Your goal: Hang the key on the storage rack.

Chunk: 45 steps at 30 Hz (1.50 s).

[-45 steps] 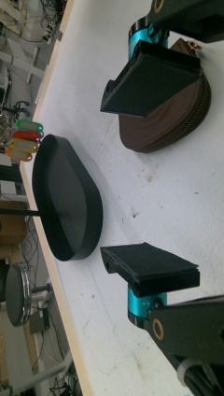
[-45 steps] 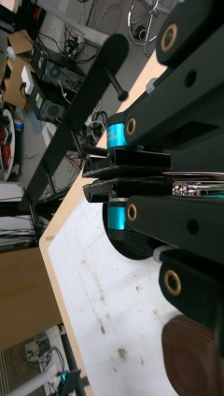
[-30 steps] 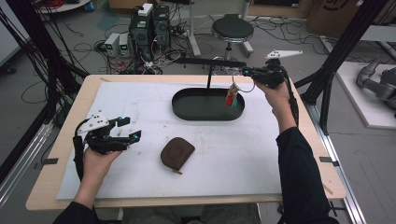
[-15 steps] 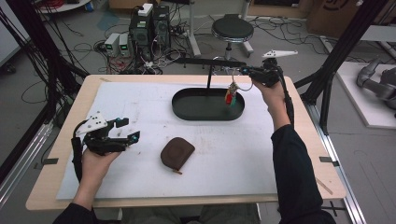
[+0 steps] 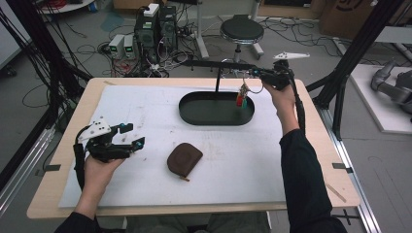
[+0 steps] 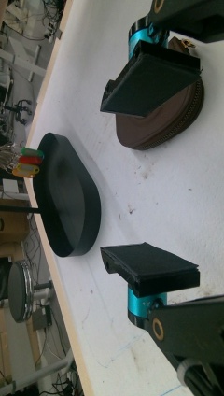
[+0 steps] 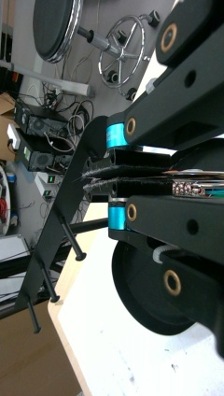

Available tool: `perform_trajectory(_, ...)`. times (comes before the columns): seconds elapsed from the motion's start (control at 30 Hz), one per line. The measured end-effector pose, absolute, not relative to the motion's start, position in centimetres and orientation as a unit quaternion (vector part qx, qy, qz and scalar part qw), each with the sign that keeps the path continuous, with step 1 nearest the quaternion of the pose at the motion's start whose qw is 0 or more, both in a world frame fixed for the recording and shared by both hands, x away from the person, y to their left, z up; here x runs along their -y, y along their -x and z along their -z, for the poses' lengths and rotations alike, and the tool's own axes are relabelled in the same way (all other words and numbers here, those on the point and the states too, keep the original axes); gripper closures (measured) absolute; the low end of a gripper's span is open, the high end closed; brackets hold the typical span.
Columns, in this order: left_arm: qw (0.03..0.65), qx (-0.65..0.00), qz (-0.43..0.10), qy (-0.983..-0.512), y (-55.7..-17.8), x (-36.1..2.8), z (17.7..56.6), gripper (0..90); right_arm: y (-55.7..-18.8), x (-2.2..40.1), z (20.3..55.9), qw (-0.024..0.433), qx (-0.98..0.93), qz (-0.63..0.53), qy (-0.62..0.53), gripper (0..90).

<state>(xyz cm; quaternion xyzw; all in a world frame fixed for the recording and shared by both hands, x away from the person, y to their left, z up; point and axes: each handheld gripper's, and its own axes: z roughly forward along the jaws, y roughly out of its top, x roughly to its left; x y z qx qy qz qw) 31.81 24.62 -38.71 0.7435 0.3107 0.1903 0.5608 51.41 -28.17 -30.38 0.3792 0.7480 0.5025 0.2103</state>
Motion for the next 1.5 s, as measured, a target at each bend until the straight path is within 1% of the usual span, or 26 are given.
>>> perform_trajectory(0.33, 0.563, -0.313, -0.189, -0.742, -31.8, -24.8, 38.8, 25.9, -51.6, 27.9, 30.7, 0.227, -0.749, -0.488, -0.388, 87.6)
perform_trajectory(0.87, 0.562, -0.312, -0.189, -0.742, -31.8, -24.8, 38.7, 25.9, -51.5, 28.0, 30.7, 0.225, -0.748, -0.491, -0.386, 86.0)
perform_trajectory(1.2, 0.562, -0.311, -0.191, -0.742, -31.7, -24.8, 38.7, 25.9, -51.3, 28.2, 30.8, 0.243, -0.746, -0.476, -0.398, 83.4)
perform_trajectory(1.3, 0.562, -0.31, -0.191, -0.743, -31.7, -24.8, 38.7, 25.9, -51.1, 28.5, 30.9, 0.247, -0.743, -0.475, -0.401, 79.1)
perform_trajectory(1.5, 0.563, -0.312, -0.19, -0.742, -31.9, -24.7, 38.7, 25.9, -50.4, 29.3, 30.8, 0.245, -0.742, -0.484, -0.393, 74.0)
